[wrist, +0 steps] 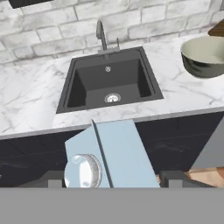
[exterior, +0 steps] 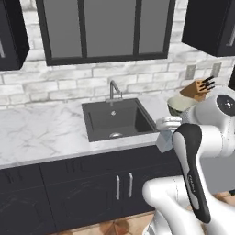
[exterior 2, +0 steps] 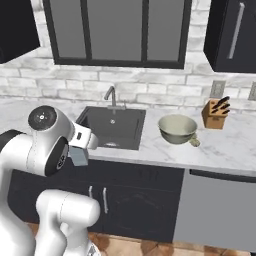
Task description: Gather the eggs and milk located in the vicinity of the sink area and place them right next to the bowl.
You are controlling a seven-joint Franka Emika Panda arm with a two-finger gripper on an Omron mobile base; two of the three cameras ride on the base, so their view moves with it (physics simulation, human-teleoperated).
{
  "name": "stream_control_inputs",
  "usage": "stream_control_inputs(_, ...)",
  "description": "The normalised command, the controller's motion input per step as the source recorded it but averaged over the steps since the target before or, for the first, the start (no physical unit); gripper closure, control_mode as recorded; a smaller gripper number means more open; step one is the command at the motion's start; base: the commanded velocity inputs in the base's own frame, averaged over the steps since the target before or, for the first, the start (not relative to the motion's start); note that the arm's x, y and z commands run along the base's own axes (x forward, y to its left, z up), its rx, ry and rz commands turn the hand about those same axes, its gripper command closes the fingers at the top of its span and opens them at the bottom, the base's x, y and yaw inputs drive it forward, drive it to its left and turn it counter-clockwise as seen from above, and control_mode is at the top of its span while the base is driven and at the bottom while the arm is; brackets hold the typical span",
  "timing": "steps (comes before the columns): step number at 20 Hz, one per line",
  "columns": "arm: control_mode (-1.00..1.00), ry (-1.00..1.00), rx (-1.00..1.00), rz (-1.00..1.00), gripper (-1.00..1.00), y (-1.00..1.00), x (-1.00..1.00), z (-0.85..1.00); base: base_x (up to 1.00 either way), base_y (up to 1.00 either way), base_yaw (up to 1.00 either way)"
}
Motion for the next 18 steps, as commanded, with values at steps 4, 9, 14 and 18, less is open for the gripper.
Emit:
stream_control_inputs(4, 1.0, 0.0, 0.0, 0.0, 1.0, 0.0, 0.0, 0.0, 0.11, -0.39, -0.05)
stream_control_inputs(9, 1.0, 0.0, 0.0, 0.0, 1.0, 0.0, 0.0, 0.0, 0.13, -0.4, -0.05)
stream_control_inputs(14, 1.0, 0.0, 0.0, 0.0, 1.0, 0.0, 0.0, 0.0, 0.25, -0.45, -0.05)
stream_control_inputs(18, 1.0, 0.0, 0.0, 0.0, 1.0, 0.0, 0.0, 0.0, 0.32, -0.42, -0.03)
